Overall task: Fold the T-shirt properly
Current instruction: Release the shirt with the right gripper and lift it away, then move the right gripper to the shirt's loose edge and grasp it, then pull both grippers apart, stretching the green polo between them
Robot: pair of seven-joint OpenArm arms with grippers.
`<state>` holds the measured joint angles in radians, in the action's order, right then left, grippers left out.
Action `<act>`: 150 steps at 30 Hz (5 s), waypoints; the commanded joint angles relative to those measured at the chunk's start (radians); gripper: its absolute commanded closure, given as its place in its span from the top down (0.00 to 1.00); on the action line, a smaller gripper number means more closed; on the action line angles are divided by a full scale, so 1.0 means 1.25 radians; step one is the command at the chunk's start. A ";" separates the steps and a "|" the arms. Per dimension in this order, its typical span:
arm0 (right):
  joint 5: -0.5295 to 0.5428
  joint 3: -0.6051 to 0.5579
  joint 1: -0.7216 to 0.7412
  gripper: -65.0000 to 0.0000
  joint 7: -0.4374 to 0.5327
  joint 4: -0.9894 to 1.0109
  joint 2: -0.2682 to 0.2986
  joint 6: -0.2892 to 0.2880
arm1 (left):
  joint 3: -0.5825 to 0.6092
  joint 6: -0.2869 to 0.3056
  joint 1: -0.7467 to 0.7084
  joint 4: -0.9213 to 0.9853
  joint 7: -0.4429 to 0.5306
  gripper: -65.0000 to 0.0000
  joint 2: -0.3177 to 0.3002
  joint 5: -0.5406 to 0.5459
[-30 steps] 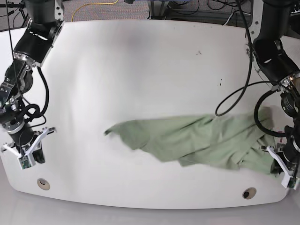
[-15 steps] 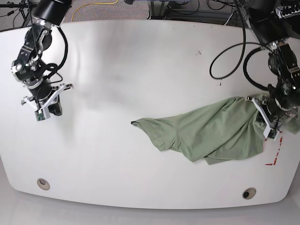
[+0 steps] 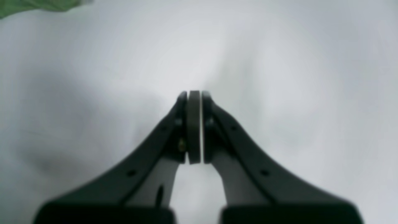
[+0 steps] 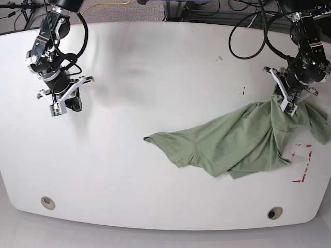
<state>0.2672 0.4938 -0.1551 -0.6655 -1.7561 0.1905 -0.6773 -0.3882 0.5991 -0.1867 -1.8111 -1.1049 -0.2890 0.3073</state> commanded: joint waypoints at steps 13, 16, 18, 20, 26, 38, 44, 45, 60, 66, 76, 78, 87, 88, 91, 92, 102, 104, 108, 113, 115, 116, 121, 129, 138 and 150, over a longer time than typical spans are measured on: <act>0.016 -0.234 0.192 0.60 -0.021 0.109 0.010 0.010 | -0.003 -0.001 -0.030 -0.062 0.018 0.00 -0.011 0.006; 0.015 -0.290 0.241 0.77 -0.019 0.157 0.011 0.010 | -0.003 -0.001 -0.034 -0.062 0.018 0.00 -0.011 0.006; 0.015 -0.318 0.270 0.83 -0.019 0.184 0.011 0.010 | -0.003 -0.001 -0.034 -0.062 0.018 0.00 -0.010 0.006; 0.015 -0.345 0.301 0.85 -0.018 0.221 0.009 0.010 | -0.003 -0.001 -0.034 -0.062 0.018 0.00 -0.010 0.006; 0.015 -0.397 0.382 0.83 -0.003 0.333 -0.006 0.010 | -0.003 -0.001 -0.038 -0.062 0.018 0.00 -0.009 0.006; 0.016 -0.499 0.462 0.83 0.134 0.546 -0.023 0.010 | -0.003 -0.001 -0.039 -0.062 0.018 0.00 -0.008 0.006; 0.015 -0.499 0.477 0.83 0.178 0.624 -0.054 0.010 | -0.003 -0.001 -0.039 -0.062 0.018 0.00 -0.008 0.006; 0.015 -0.499 0.481 0.83 0.186 0.642 -0.056 0.010 | -0.003 -0.001 -0.039 -0.062 0.018 0.00 -0.008 0.006; 0.015 -0.500 0.500 0.83 0.302 0.781 -0.103 0.010 | -0.003 -0.001 -0.039 -0.062 0.018 0.00 -0.009 0.006; 0.015 -0.500 0.497 0.52 0.302 0.781 -0.105 0.010 | -0.002 -0.001 -0.039 -0.060 0.018 0.00 -0.009 0.006; 0.015 -0.500 0.471 0.00 0.299 0.765 -0.100 0.010 | -0.002 -0.001 -0.038 -0.060 0.018 0.00 -0.009 0.006; 0.015 -0.499 0.459 0.00 0.297 0.738 -0.099 0.011 | -0.002 -0.001 -0.038 -0.060 0.018 0.00 -0.009 0.006; 0.020 -0.478 0.358 0.00 0.184 0.514 -0.054 0.011 | 0.005 -0.001 -0.034 -0.073 0.018 0.00 -0.012 0.006; 0.016 -0.466 0.343 0.00 0.175 0.485 -0.051 0.011 | 0.005 -0.001 -0.033 -0.085 0.018 0.00 -0.012 0.006; 0.016 -0.413 0.299 0.00 0.123 0.389 -0.044 0.011 | 0.019 -0.001 -0.023 -0.129 0.018 0.00 -0.012 0.006; 0.015 -0.383 0.279 0.00 0.098 0.347 -0.041 0.011 | 0.032 -0.001 -0.022 -0.144 0.018 0.00 -0.012 0.005; 0.016 -0.219 0.200 0.00 -0.044 0.104 0.032 0.010 | 0.055 -0.001 0.073 -0.157 0.016 0.00 -0.010 0.006; 0.018 -0.197 0.198 0.00 -0.064 0.076 0.046 0.010 | 0.055 -0.001 0.100 -0.157 0.016 0.00 -0.008 0.006; 0.018 -0.151 0.207 0.00 -0.114 0.020 0.072 0.009 | 0.057 -0.005 0.172 -0.156 0.016 0.00 0.017 0.006; 0.016 -0.137 0.265 0.00 -0.149 -0.027 0.097 0.009 | 0.056 -0.007 0.284 -0.154 0.016 0.00 0.071 0.000; 0.016 -0.135 0.285 0.00 -0.158 -0.036 0.108 0.006 | 0.056 -0.010 0.324 -0.154 0.016 0.00 0.089 0.000; 0.016 -0.135 0.295 0.00 -0.159 -0.037 0.111 0.005 | 0.056 -0.013 0.339 -0.154 0.016 0.00 0.096 0.000; 0.016 -0.135 0.386 0.00 -0.164 -0.031 0.140 0.005 | 0.060 -0.070 0.454 -0.141 0.016 0.01 0.130 0.003; 0.020 -0.138 0.506 0.00 -0.165 0.014 0.199 0.007 | 0.057 -0.075 0.571 -0.127 -0.008 0.01 0.134 0.000; 0.023 -0.139 0.634 0.00 -0.213 0.063 0.256 0.001 | 0.055 -0.075 0.663 -0.113 -0.036 0.01 0.131 0.000; 0.023 -0.137 0.661 0.00 -0.233 0.063 0.274 0.001 | 0.055 -0.075 0.696 -0.091 -0.068 0.01 0.125 0.000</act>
<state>0.2958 0.3145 0.6605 -0.9726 -1.6661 0.5159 -0.6788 -0.3180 0.5117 0.6678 -1.9316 -1.2114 -0.1207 0.3077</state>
